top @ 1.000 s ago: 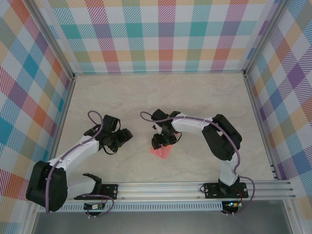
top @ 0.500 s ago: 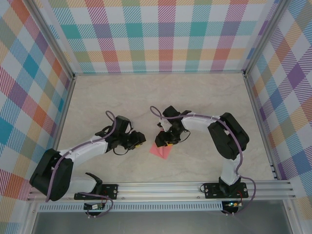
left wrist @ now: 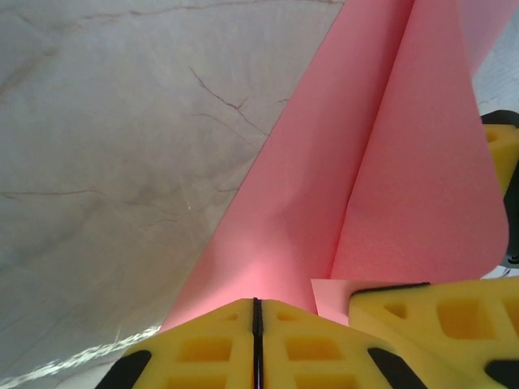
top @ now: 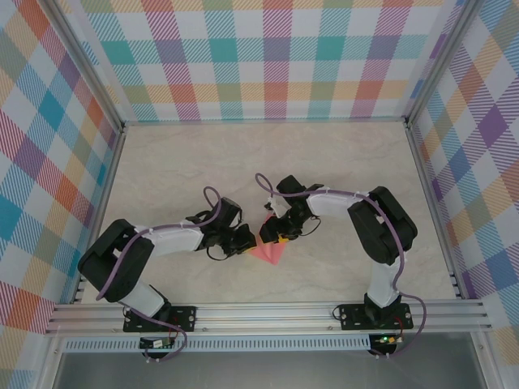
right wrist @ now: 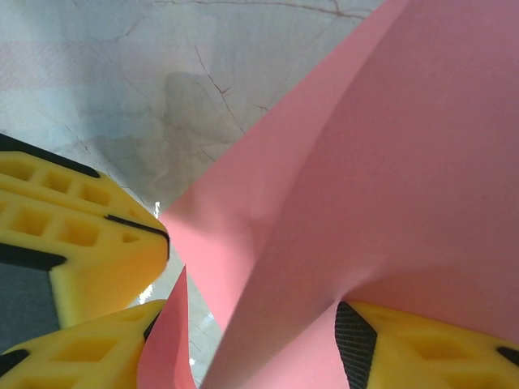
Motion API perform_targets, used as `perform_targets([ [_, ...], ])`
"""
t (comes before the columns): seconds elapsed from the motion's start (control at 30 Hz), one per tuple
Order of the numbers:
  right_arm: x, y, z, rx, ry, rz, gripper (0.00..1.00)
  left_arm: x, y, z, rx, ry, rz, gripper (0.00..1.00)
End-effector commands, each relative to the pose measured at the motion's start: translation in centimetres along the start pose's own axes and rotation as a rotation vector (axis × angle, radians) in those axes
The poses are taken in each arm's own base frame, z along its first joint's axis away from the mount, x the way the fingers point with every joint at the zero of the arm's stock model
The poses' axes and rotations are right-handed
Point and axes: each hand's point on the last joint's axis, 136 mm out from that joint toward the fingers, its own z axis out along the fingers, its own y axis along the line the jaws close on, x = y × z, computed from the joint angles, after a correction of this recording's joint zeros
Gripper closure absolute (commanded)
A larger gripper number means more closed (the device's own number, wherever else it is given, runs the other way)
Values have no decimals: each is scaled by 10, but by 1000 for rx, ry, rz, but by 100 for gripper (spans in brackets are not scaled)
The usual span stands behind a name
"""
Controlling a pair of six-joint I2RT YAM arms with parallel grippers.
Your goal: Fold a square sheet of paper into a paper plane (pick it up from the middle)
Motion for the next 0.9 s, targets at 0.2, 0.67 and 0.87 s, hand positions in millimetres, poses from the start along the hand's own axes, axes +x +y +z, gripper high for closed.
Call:
perform_targets([
  [0.2,-16,6,-32,-36,-119,15,31,1,22,10,-119,-3,2,97],
  [0.67,-29,-27,-52,76,-219,191,40,3,24,10,-127,-4,15,98],
  [0.87,-22,-42,-35,102,-158,242,51,0,15,9,-100,-4,29,98],
])
